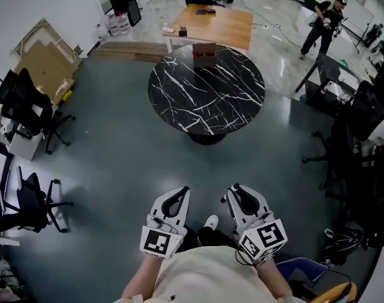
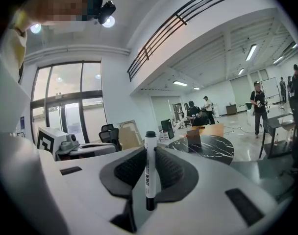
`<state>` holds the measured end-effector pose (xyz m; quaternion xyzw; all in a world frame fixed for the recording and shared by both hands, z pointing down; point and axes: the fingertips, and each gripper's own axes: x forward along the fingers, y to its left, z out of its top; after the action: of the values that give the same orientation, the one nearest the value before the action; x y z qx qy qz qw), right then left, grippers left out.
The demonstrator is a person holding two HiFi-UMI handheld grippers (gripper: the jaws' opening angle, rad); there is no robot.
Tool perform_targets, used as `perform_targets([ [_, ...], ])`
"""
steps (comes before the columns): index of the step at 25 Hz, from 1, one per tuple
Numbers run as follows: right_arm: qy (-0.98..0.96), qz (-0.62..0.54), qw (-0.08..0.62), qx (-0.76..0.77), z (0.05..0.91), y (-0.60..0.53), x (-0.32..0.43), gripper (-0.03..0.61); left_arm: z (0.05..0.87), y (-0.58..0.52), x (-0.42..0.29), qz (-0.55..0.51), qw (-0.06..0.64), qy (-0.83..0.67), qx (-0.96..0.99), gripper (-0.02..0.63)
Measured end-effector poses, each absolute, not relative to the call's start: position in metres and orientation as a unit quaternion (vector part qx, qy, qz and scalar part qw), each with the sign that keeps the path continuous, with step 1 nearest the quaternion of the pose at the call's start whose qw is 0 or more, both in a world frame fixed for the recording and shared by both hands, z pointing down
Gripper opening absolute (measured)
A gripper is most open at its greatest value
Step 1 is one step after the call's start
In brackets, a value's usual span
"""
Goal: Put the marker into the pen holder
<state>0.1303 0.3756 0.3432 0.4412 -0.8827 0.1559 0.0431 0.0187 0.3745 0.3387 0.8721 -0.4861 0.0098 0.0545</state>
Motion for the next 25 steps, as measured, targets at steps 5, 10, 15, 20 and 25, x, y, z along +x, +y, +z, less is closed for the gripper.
perform_targets([
  [5,-0.885,0.158,0.035,0.437,0.340,0.331,0.142,0.078,0.339,0.331,0.029,0.017,0.055,-0.490,0.870,0.008],
  [10,-0.878,0.164,0.043,0.448,0.350,0.279,0.146,0.078,0.349,0.272,0.036,0.015,0.062,-0.477,0.877,0.008],
  [15,-0.869,0.153,0.050,0.468,0.347,0.199,0.131,0.078,0.343,0.187,0.025,-0.002,0.060,-0.456,0.888,0.008],
  [20,-0.852,0.154,0.050,0.498,0.343,0.113,0.104,0.078,0.342,0.095,0.002,-0.011,0.050,-0.431,0.901,0.008],
  [25,-0.837,0.158,0.050,0.521,0.345,0.053,0.082,0.078,0.338,0.030,-0.016,-0.028,0.059,-0.404,0.912,0.008],
])
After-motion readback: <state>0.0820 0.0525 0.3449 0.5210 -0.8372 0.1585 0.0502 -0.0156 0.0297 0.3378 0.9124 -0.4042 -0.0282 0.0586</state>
